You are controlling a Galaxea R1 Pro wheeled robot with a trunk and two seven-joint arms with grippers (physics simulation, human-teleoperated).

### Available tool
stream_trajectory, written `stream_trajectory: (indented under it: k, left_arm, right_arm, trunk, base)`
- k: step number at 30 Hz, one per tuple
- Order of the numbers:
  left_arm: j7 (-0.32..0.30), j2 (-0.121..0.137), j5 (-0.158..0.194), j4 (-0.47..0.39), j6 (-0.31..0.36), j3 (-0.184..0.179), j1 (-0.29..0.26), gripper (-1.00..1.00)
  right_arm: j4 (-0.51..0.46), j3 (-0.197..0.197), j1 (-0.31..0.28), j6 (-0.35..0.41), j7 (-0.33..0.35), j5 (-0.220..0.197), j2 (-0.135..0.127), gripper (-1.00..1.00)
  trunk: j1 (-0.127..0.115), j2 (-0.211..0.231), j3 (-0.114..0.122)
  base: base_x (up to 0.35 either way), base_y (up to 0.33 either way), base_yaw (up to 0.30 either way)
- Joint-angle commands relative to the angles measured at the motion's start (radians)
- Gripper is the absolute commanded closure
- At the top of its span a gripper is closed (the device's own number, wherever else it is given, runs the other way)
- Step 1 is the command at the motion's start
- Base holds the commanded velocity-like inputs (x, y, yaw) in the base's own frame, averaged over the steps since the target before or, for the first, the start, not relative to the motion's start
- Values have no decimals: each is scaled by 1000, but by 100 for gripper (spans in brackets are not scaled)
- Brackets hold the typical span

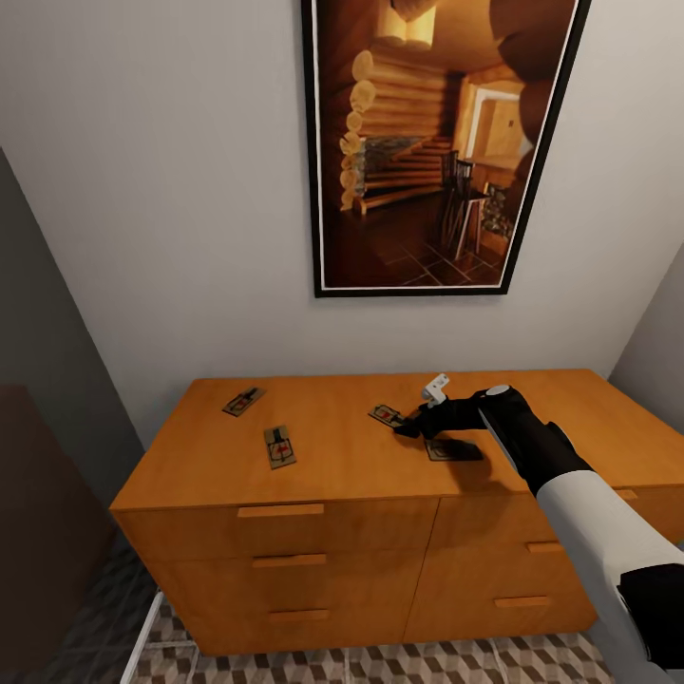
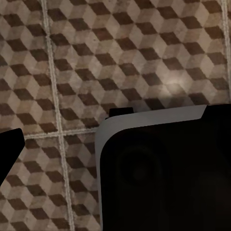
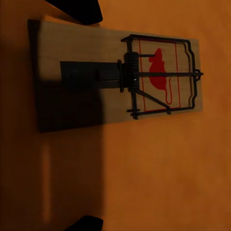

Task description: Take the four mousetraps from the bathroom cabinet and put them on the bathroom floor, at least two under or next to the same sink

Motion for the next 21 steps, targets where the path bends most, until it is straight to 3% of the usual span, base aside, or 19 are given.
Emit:
stream_trajectory:
  k: [1,18,19,21]
  left_arm:
    - [0,0,1,1,-3,-6,-1,-100]
    - [0,0,1,2,-3,-5,-1,-100]
    - [0,0,1,2,-3,-5,-1,-100]
    - [0,0,1,2,-3,-6,-1,-100]
  right_arm:
    - [4,2,0,-3,4,21,-1,-100]
    - [46,2,0,-51,2,21,0,-100]
    - [46,2,0,-51,2,21,0,100]
    - [47,2,0,-52,2,21,-1,100]
  trunk:
    - [0,0,-1]
    - [0,0,-1]
    - [0,0,-1]
    - [0,0,-1]
  base:
    - [0,0,0]
    - [0,0,0]
    - [0,0,0]
    - [0,0,0]
